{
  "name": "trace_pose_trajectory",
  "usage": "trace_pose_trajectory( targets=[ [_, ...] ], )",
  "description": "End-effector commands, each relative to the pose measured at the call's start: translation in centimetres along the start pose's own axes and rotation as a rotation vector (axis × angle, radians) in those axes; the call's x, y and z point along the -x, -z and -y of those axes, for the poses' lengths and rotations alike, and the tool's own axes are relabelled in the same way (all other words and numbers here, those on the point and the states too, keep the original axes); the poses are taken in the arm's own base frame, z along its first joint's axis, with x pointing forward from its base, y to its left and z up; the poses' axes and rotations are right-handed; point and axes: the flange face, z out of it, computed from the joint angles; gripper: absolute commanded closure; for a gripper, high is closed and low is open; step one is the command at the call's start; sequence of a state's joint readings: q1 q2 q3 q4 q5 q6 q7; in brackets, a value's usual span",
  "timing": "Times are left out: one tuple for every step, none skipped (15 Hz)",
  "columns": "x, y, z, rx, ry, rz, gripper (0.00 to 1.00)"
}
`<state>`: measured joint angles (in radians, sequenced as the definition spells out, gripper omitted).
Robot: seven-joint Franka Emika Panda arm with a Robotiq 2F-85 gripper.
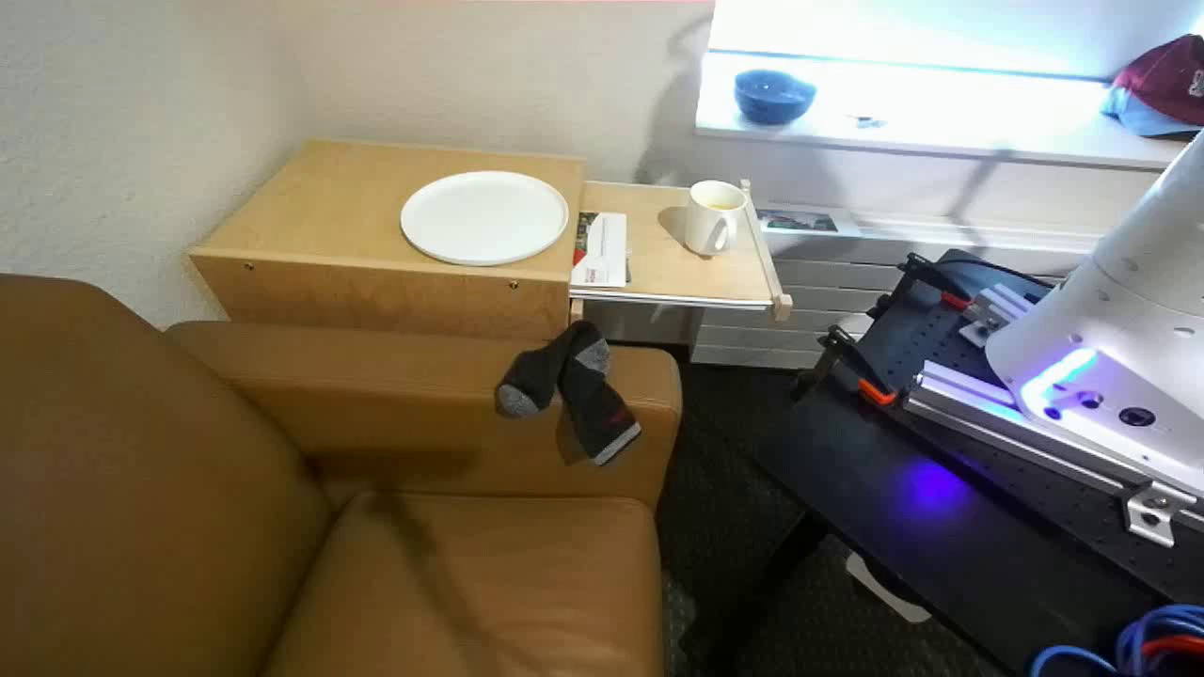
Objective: Pour the content from the mug into the bowl
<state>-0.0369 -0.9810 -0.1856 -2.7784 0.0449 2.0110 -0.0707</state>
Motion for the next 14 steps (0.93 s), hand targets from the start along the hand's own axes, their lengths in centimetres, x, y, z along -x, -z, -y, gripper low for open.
trace_pose_trajectory(
  targets=[
    [0.1,-0.2,0.0,0.0,0.0,0.008,0.0],
    [0.0,-0.5,0.6,-0.001,-0.013,0.018,0.0],
    [-0.3,-0.6,1.1,0.002,-0.022,0.016,0.0],
    [-0.3,-0.7,1.7,0.004,-0.042,0.016,0.0],
    [-0.6,-1.0,2.4,0.019,-0.064,0.012,0.0],
    [-0.6,-1.4,3.3,0.028,-0.088,0.024,0.0],
    [-0.5,-1.7,4.1,0.036,-0.099,0.041,0.0],
    [-0.2,-1.7,4.8,0.034,-0.098,0.051,0.0],
    [0.1,-1.2,5.0,0.017,-0.109,0.047,0.0],
    [-0.1,-1.1,4.5,0.033,-0.087,0.032,0.0],
    [0.0,-1.1,4.9,0.031,-0.093,0.034,0.0],
    [0.0,-1.1,5.0,0.03,-0.094,0.033,0.0],
    [0.0,-1.1,5.0,0.03,-0.095,0.032,0.0],
    [-0.5,-2.6,5.2,0.084,-0.108,0.063,0.0]
  ],
)
